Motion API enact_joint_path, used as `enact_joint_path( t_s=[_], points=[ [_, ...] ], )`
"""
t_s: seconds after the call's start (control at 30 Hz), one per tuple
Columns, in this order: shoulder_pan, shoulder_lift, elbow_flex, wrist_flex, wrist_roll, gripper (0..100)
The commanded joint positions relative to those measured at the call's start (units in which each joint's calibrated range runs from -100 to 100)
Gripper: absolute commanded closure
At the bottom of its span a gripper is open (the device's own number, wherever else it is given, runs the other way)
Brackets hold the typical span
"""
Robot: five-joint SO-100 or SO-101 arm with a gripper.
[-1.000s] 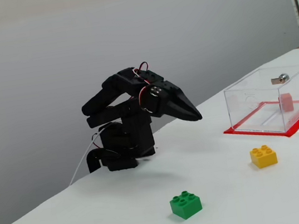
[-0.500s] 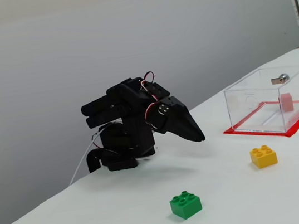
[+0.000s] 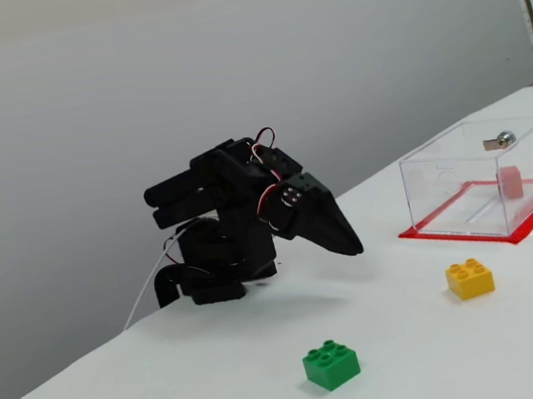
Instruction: Pick the red lego brick and place it into the transparent box
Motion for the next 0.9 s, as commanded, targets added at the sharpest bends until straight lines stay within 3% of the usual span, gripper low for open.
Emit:
enact_joint_path(
  t_s=[0.0,0.3,0.87],
  points=[
    [0.1,-0.6,-0.7,3.2,-0.2,99],
    [0.1,-0.6,-4.8,16.7,-0.1,99],
    [0.1,-0.5,-4.8,17.0,-0.1,99]
  ],
)
